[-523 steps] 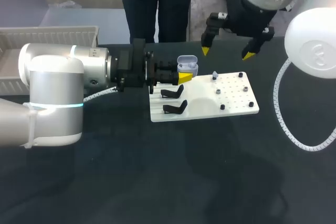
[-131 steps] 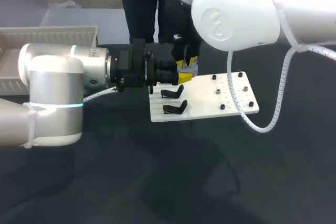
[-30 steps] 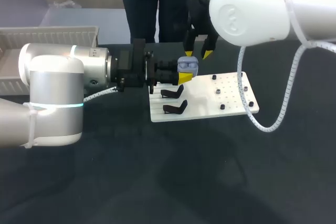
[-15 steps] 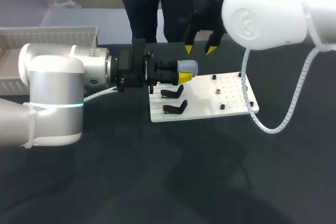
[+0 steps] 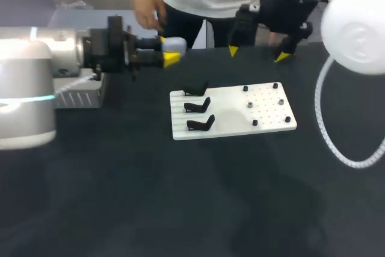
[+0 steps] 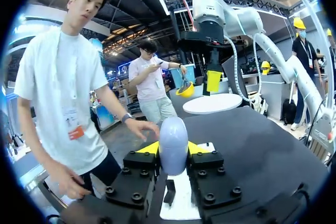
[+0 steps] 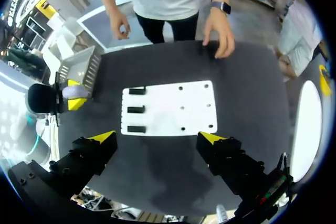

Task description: Pick up each earbud case from the left stands, insert the matching earbuds, close the lid, and place the case in the box.

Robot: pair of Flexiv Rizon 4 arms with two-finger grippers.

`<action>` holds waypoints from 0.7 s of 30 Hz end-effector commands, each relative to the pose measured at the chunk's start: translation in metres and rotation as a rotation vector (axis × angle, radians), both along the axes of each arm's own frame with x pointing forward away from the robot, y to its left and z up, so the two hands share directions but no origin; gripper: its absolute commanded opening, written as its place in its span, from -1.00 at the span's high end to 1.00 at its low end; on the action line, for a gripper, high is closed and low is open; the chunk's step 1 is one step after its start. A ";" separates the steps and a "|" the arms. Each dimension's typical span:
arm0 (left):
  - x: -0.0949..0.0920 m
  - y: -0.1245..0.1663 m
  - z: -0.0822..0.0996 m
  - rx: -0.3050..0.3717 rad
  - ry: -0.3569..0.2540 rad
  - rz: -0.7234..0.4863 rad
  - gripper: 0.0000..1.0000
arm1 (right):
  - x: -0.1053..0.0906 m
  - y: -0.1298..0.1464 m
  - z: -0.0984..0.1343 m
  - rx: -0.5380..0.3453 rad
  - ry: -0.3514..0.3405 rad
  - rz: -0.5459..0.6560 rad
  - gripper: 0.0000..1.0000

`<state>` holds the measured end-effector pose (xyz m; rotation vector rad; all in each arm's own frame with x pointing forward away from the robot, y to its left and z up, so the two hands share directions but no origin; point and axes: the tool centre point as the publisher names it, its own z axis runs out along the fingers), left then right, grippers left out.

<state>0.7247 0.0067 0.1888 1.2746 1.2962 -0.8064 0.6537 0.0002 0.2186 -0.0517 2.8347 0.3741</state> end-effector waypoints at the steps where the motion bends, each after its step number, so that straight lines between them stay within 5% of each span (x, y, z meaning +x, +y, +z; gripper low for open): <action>1: -0.016 0.071 0.025 0.025 -0.055 0.165 1.00 | -0.024 -0.009 -0.007 0.011 -0.111 -0.041 -1.00; 7: -0.001 0.133 0.023 0.073 -0.078 0.291 1.00 | -0.044 -0.012 -0.018 0.005 -0.090 -0.077 -1.00; 21: 0.031 0.228 -0.033 0.090 -0.073 0.438 1.00 | -0.074 -0.013 -0.034 -0.008 -0.011 -0.183 -1.00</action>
